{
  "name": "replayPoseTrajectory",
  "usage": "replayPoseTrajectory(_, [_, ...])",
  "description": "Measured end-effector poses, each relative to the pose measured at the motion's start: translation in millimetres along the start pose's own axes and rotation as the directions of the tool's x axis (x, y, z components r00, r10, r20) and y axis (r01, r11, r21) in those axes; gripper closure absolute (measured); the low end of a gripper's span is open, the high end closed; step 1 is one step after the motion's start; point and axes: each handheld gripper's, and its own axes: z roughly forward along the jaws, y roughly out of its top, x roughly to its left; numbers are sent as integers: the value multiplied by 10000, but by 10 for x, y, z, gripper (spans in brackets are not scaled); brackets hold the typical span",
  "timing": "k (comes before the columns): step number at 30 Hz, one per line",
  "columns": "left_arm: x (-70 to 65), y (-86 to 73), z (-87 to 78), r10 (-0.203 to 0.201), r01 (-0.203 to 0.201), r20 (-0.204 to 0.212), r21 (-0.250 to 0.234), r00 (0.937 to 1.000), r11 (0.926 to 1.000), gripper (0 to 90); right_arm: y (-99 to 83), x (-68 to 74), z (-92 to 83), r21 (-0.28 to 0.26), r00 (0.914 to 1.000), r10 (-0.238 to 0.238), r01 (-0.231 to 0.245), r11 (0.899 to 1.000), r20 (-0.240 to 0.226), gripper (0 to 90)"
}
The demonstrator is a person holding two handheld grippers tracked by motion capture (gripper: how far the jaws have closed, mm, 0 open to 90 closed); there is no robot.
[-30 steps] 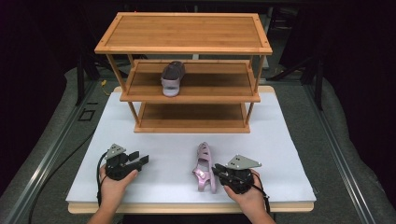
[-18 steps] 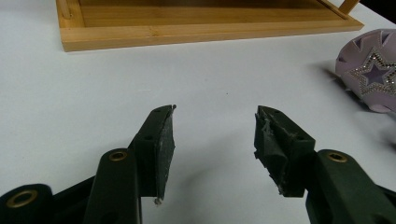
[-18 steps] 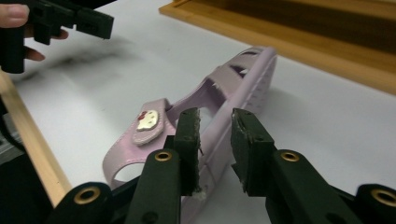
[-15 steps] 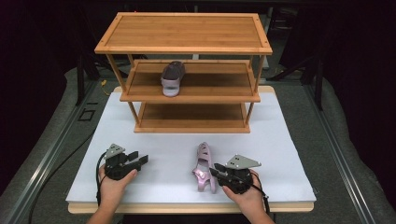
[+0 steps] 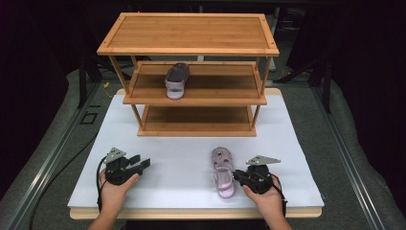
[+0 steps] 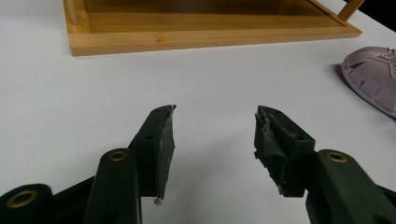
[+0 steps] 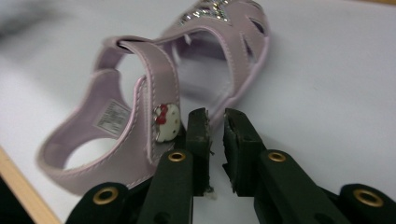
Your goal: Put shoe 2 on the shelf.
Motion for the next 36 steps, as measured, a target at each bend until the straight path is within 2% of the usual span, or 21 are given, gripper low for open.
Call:
replayPoseTrajectory(3, [2, 0, -4, -12, 12, 12, -5, 10000, 10000, 473, -12, -75, -1, 133, 9972, 47, -57, 9999, 747, 753])
replayPoseTrajectory(7, [5, -2, -7, -28, 28, 25, -24, 10000, 10000, 473, 28, -114, -110, -467, 9948, 497, -457, 9979, 886, 695])
replayPoseTrajectory(9, [7, -1, -12, -99, 99, 53, -91, 9999, 9999, 473, 68, -101, -202, -905, 9958, 826, -788, 9928, 397, 657])
replayPoseTrajectory(10, [5, -2, -9, -148, 149, 70, -108, 9999, 9998, 473, 93, -79, -246, -1170, 9961, 870, -846, 9895, 162, 650])
replayPoseTrajectory(12, [4, -8, -4, -150, 150, 90, -48, 9998, 9999, 473, 124, 10, -306, -1256, 9966, 806, -824, 9887, -192, 627])
replayPoseTrajectory(13, [3, -9, -3, -146, 146, 95, -2, 9998, 9999, 473, 124, 59, -309, -1095, 9969, 677, -717, 9914, -394, 612])
replayPoseTrajectory(15, [-2, -8, -8, -132, 132, 108, -22, 9999, 9999, 473, 111, 147, -261, -596, 9986, 280, -307, 9978, -442, 594])
replayPoseTrajectory(17, [-7, -6, -18, -108, 109, 113, -92, 9999, 9999, 473, 99, 194, -186, -106, 9998, -208, 208, 9997, 21, 637])
replayPoseTrajectory(19, [-5, -5, -33, -108, 109, 101, -86, 9999, 9999, 473, 104, 179, -130, 416, 9980, -567, 555, 9976, 293, 721])
replayPoseTrajectory(21, [11, -5, -39, -149, 150, 88, -98, 9998, 9998, 473, 147, 131, -128, 668, 9975, -645, 626, 9958, 271, 767])
replayPoseTrajectory(23, [33, -6, -39, -198, 199, 82, -96, 9998, 9998, 473, 210, 75, -140, 865, 9953, -851, 809, 9930, 464, 800])
replayPoseTrajectory(26, [67, -6, -42, -302, 302, 56, -112, 9995, 9995, 473, 307, -14, -146, 1331, 9878, -1365, 1258, 9831, 744, 815])
replayPoseTrajectory(28, [78, -4, -49, -373, 374, 51, -130, 9993, 9992, 473, 359, -76, -132, 1647, 9845, -1651, 1536, 9743, 585, 814])
replayPoseTrajectory(30, [86, -6, -51, -366, 367, 39, -100, 9993, 9993, 473, 414, -124, -120, 2060, 9811, -1926, 1845, 9610, 200, 806])
replayPoseTrajectory(32, [89, -9, -43, -390, 391, 64, -93, 9992, 9992, 473, 476, -159, -107, 2619, 9796, -1989, 1996, 9442, -297, 778])
replayPoseTrajectory(34, [85, -11, -37, -398, 398, 62, -72, 9992, 9992, 473, 537, -164, -88, 3043, 9755, -2160, 2186, 9271, -428, 743])
replayPoseTrajectory(36, [80, -10, -34, -399, 400, 75, -29, 9992, 9992, 473, 583, -154, -44, 3575, 9719, -2286, 2334, 9043, -563, 722])
